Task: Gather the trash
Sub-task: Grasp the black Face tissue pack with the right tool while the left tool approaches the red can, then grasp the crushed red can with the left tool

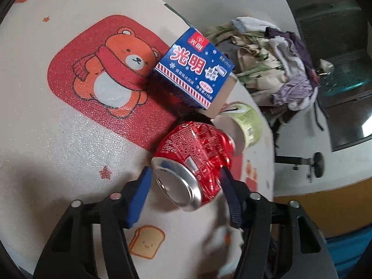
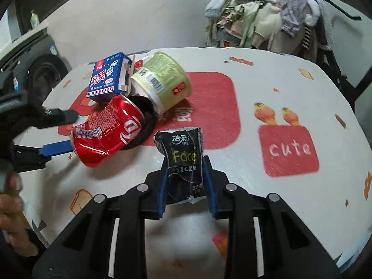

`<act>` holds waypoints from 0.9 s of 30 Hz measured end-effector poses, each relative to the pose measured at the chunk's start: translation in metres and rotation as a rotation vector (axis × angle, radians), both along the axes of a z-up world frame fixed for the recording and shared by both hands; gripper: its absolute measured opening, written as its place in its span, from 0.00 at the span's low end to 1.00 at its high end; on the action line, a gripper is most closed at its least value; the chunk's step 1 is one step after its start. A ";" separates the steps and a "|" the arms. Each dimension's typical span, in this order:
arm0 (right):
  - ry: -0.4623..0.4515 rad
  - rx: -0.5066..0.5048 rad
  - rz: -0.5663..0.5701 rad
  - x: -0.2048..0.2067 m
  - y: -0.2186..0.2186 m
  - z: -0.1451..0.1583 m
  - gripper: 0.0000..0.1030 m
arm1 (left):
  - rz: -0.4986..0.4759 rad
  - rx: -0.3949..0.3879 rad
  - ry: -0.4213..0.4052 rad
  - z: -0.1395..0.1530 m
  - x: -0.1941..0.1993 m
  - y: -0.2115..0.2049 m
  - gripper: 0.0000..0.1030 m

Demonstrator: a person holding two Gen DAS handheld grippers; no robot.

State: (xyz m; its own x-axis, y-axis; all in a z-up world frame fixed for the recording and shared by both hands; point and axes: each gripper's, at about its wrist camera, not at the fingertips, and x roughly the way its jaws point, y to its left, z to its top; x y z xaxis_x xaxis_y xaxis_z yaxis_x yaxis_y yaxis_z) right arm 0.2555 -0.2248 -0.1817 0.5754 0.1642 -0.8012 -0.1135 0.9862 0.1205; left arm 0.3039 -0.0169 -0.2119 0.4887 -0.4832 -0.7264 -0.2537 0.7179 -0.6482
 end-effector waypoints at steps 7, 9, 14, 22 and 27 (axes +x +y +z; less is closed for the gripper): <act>-0.020 0.028 -0.031 -0.010 -0.020 0.007 0.29 | 0.000 0.134 -0.028 0.001 -0.003 -0.012 0.34; -0.027 0.035 -0.034 -0.013 -0.024 0.009 0.29 | -0.029 0.189 -0.057 0.008 -0.003 -0.013 0.21; -0.030 0.051 -0.036 -0.016 -0.026 0.008 0.29 | -0.049 0.208 -0.067 0.007 0.004 -0.009 0.20; -0.009 0.051 -0.043 -0.023 -0.025 0.007 0.29 | -0.142 0.276 -0.113 0.004 0.009 -0.019 0.20; -0.023 0.046 -0.045 -0.036 -0.020 0.019 0.29 | -0.191 0.281 -0.153 0.017 0.001 -0.020 0.17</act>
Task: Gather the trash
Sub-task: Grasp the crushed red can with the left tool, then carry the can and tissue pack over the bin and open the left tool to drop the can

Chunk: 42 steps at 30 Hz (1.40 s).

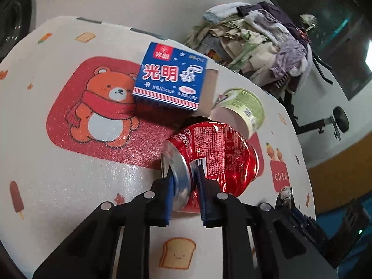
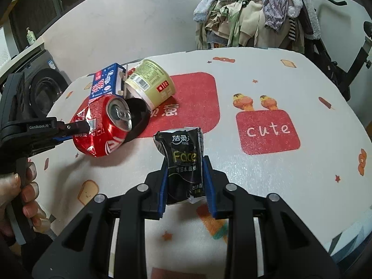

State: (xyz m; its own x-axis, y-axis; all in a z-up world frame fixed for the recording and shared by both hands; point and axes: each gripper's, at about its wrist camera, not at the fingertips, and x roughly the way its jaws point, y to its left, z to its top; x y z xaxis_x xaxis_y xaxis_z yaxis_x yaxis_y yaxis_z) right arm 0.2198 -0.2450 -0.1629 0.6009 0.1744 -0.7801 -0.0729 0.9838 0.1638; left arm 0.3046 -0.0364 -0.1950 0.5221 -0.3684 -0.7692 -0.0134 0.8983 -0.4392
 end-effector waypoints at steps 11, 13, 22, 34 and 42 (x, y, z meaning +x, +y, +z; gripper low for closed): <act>-0.049 -0.004 0.002 -0.047 0.009 0.035 0.29 | -0.016 0.005 -0.050 0.033 -0.045 0.021 0.17; -0.056 -0.005 0.006 -0.057 0.012 0.039 0.29 | -0.021 0.007 -0.060 0.038 -0.058 0.025 0.17; -0.078 -0.010 0.032 -0.095 0.027 0.052 0.29 | -0.054 0.041 -0.115 0.053 -0.109 0.044 0.17; -0.099 0.005 0.056 -0.138 0.038 0.061 0.29 | -0.122 0.110 -0.176 0.056 -0.177 0.061 0.17; -0.122 0.017 0.079 -0.170 0.046 0.062 0.29 | -0.182 0.168 -0.209 0.047 -0.233 0.068 0.17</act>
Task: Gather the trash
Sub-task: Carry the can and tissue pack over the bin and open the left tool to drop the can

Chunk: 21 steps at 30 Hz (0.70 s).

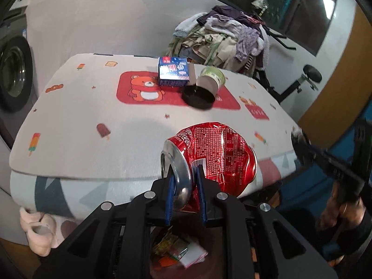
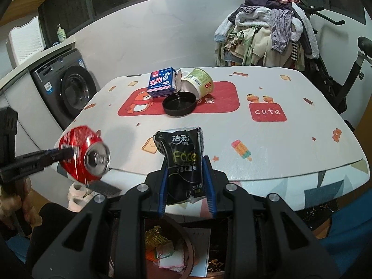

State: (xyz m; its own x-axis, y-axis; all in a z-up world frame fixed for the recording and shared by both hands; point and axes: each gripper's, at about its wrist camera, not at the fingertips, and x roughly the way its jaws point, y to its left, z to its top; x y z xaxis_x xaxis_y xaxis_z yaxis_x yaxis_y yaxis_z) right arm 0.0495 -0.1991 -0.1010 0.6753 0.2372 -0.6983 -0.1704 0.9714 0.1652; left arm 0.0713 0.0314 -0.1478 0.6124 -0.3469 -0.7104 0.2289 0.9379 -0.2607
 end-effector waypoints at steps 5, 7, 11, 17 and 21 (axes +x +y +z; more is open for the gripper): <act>0.001 0.001 0.018 -0.017 0.006 -0.009 0.29 | -0.045 0.038 -0.007 -0.014 -0.036 0.001 0.17; 0.001 0.002 0.026 -0.020 0.007 -0.013 0.29 | -0.066 0.059 -0.008 -0.022 -0.047 -0.002 0.17; 0.006 0.002 0.035 -0.022 0.011 -0.021 0.29 | -0.118 0.104 0.006 -0.041 -0.061 -0.012 0.17; 0.030 0.002 0.045 -0.020 0.013 -0.034 0.29 | -0.196 0.136 0.033 -0.061 -0.062 -0.033 0.17; 0.039 0.009 0.039 -0.021 0.009 -0.038 0.29 | -0.234 0.123 0.055 -0.071 -0.057 -0.041 0.23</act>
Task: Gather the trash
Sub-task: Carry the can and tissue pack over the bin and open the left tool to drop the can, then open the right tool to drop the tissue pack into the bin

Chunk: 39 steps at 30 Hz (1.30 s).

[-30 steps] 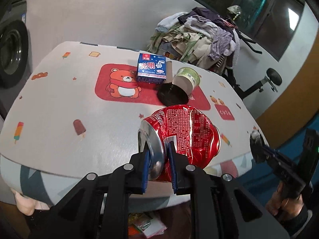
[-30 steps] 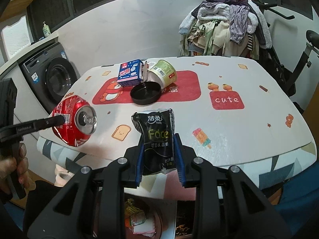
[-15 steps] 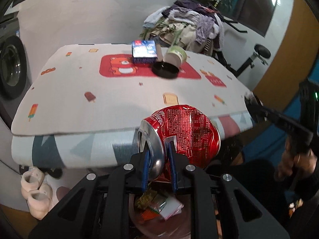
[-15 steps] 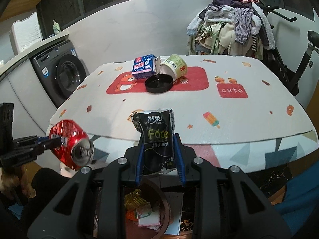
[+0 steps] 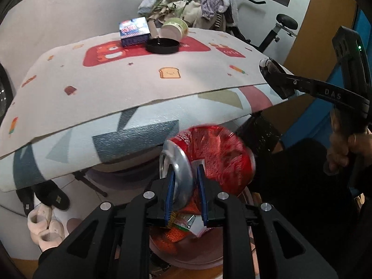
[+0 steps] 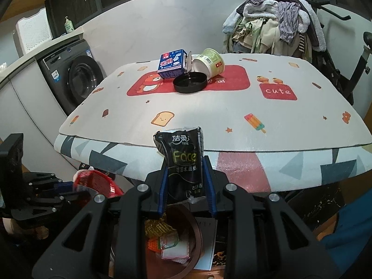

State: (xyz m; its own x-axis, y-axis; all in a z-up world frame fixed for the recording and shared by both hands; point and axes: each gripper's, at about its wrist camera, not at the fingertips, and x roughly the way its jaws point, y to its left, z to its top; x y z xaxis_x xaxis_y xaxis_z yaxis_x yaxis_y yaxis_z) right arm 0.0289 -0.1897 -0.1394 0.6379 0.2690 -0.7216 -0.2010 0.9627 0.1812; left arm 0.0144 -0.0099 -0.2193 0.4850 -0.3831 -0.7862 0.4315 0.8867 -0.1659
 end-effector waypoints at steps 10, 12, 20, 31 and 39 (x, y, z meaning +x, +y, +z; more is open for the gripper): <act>0.036 0.002 0.027 -0.008 0.003 -0.018 0.29 | 0.005 0.007 -0.140 0.020 -0.010 0.003 0.83; 0.046 -0.003 0.046 -0.011 0.010 -0.022 0.29 | 0.011 -0.008 -0.163 0.026 -0.012 0.009 0.90; 0.107 -0.038 0.154 -0.022 0.045 -0.049 0.29 | 0.040 -0.002 -0.234 0.033 -0.021 0.028 0.94; 0.201 -0.136 0.264 -0.024 0.077 -0.081 0.29 | 0.102 -0.027 -0.213 0.023 -0.020 0.043 0.94; 0.228 -0.148 0.266 -0.024 0.076 -0.086 0.31 | 0.081 0.000 -0.201 0.018 -0.020 0.036 0.94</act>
